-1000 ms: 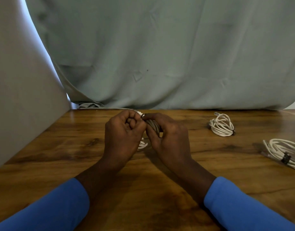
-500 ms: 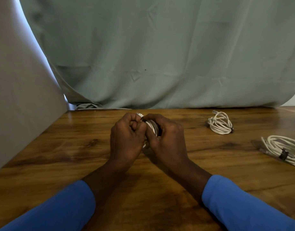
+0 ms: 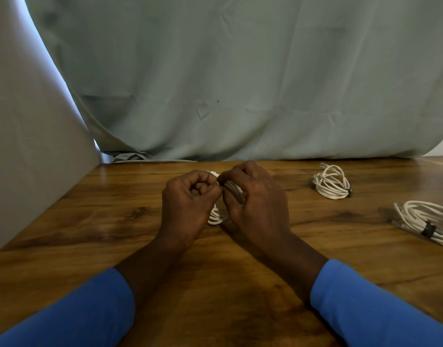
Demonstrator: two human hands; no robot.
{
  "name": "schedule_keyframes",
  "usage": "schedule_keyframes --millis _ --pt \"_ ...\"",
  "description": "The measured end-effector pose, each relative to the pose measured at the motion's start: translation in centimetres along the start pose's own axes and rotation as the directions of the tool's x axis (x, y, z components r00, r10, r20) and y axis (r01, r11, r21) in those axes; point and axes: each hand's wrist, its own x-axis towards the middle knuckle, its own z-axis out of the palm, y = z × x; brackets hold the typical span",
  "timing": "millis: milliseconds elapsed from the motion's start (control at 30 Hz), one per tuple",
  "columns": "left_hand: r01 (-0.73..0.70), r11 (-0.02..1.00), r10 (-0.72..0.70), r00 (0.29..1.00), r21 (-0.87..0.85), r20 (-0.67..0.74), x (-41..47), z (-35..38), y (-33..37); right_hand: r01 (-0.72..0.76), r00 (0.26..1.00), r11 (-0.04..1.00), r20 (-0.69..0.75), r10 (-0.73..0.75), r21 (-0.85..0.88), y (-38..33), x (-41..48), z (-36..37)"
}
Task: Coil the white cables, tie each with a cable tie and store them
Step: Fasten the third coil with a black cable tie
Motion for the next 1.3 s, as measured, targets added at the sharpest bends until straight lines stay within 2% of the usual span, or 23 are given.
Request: schedule_keyframes --millis 267,400,633,833,1000,1133,1233,1300 --pt "-0.021 0.997 0.015 0.996 0.075 0.082 0.1 -0.5 0.0 0.077 0.996 0.996 0.041 -0.078 0.043 0.6 0.3 -0.6" --pt "-0.066 0.994 0.055 0.991 0.091 0.121 0.0 -0.7 0.4 0.144 0.988 0.989 0.054 -0.145 0.012 0.8 0.5 -1.0" --pt "-0.097 0.984 0.070 0.982 0.149 0.175 0.2 -1.1 0.6 0.164 0.975 0.986 0.153 -0.160 -0.012 1.5 1.2 -1.3" --pt "-0.277 0.885 0.232 0.959 0.375 0.160 1.0 -1.8 0.5 0.206 0.969 0.978 0.131 -0.210 0.044 2.1 1.8 -1.8" --pt "-0.205 0.959 0.127 0.929 0.198 0.348 1.0 -2.5 1.1 0.226 0.958 0.971 0.159 -0.237 0.081 2.3 1.9 -2.1" --pt "-0.122 0.986 0.082 0.948 0.113 0.307 0.8 -2.3 1.1 0.241 0.951 0.970 0.188 -0.244 0.038 2.3 1.8 -2.1" --pt "-0.202 0.966 0.136 0.928 0.160 0.348 0.8 -2.2 1.1 0.223 0.950 0.975 0.219 -0.221 0.014 2.2 1.7 -2.0" --pt "-0.247 0.946 0.155 0.914 0.210 0.376 0.8 -2.3 1.2 0.162 0.950 0.985 0.262 -0.173 0.063 2.4 1.8 -1.9"
